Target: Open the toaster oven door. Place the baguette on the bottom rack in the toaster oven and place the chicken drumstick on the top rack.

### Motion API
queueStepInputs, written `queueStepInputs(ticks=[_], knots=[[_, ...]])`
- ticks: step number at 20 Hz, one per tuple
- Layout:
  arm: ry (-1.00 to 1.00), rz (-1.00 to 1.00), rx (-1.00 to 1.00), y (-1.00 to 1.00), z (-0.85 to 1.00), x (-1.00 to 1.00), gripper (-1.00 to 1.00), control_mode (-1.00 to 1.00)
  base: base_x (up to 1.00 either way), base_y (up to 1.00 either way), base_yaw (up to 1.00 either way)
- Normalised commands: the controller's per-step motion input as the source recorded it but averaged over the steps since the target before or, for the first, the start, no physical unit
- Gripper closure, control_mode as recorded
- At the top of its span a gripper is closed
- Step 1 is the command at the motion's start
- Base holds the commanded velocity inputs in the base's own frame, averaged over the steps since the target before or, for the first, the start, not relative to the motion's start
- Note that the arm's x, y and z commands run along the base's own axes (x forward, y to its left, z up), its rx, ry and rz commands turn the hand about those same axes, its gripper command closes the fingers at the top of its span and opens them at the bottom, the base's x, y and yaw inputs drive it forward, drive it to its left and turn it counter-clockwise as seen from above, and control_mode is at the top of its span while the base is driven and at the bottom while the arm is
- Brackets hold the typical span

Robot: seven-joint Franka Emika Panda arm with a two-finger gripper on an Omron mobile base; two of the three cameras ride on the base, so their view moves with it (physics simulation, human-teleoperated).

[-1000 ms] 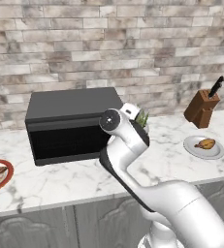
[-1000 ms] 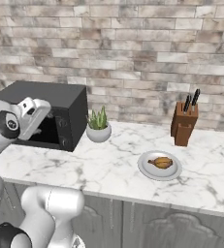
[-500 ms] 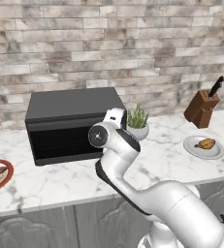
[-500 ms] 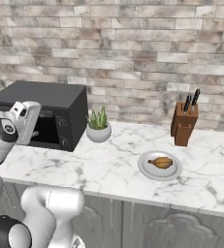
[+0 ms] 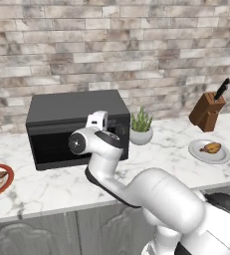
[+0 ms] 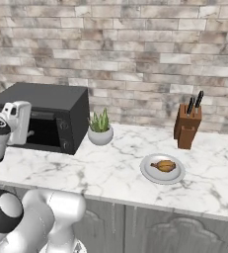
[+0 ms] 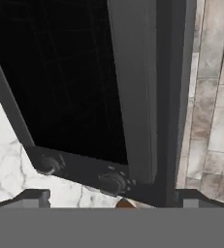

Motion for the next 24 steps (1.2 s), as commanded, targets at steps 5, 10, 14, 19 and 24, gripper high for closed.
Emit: queueStepInputs(ticks=[5,10,14,19,24], knots=[[0.00,0.00,-0.08,0.56,-0.01,0.28,-1.00,-1.00,0.00,0.00,0.00],[0.00,-0.02,0.00,0.52,0.00,0.16,-1.00,-1.00,0.00,0.00,0.00],[0.00,-0.04,0.00,0.31,0.00,0.09,-1.00,-1.00,0.00,0.00,0.00],[0.00,-0.07,-0.01,0.13,-0.06,0.11,-1.00,-1.00,0.00,0.00,0.00],[0.00,-0.06,-0.01,-0.05,-0.06,0.05,-1.00,-1.00,0.00,0.00,0.00]])
